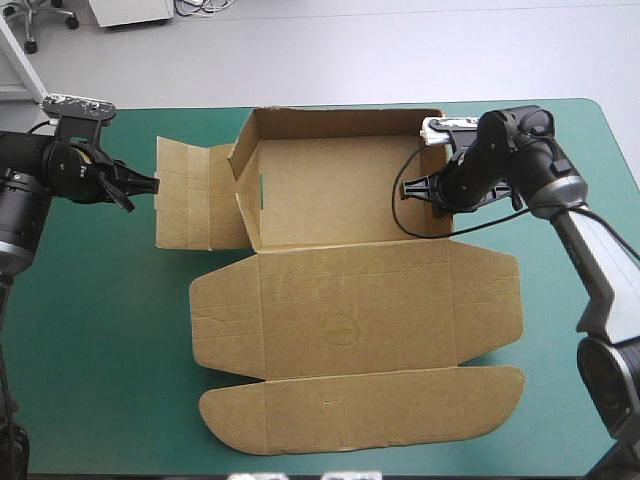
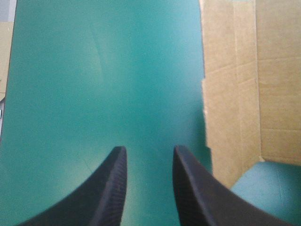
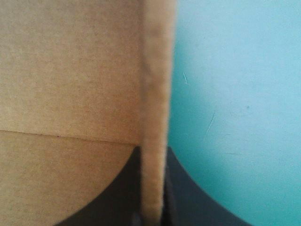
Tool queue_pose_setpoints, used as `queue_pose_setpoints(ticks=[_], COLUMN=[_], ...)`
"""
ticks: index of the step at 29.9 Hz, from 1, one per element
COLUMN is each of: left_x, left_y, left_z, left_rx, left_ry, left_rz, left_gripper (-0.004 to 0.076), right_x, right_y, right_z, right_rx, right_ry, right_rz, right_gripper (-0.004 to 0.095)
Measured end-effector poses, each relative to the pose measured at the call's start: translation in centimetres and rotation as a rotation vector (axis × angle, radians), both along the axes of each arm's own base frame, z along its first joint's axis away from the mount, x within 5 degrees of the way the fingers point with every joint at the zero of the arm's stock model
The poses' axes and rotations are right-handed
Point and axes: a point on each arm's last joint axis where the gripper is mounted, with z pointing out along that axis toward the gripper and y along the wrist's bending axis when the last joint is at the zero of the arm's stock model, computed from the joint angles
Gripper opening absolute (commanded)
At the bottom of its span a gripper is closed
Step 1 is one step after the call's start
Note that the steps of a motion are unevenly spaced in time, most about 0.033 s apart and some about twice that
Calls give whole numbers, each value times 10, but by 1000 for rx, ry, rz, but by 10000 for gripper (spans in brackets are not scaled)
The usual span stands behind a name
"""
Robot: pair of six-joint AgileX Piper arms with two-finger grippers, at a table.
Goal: Fold the box
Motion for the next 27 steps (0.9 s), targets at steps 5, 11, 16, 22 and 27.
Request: queue_pose_setpoints(ticks=[5, 11, 16, 22, 27], left_x=[0, 0, 0, -1, -1], left_y=[-1, -3, -3, -3, -3], left_z=[0, -1, -1, -9, -16], left_rx=[-12, -33, -36, -33, -29], left_ry=[5, 6, 7, 37, 61], left_rz=[-2, -7, -8, -7, -10], left_gripper=[238, 238, 238, 238, 238], right_x=[14, 16, 17, 18, 15], right_y=[6, 8, 8, 5, -2], right_z=[-26, -31, -31, -29, -6], right_rx=[9, 14, 0, -39, -98], right_ry=[77, 92, 79, 53, -36], right_rz=[-13, -4, 40, 66, 62], right_gripper=[-13, 62, 436, 627, 621])
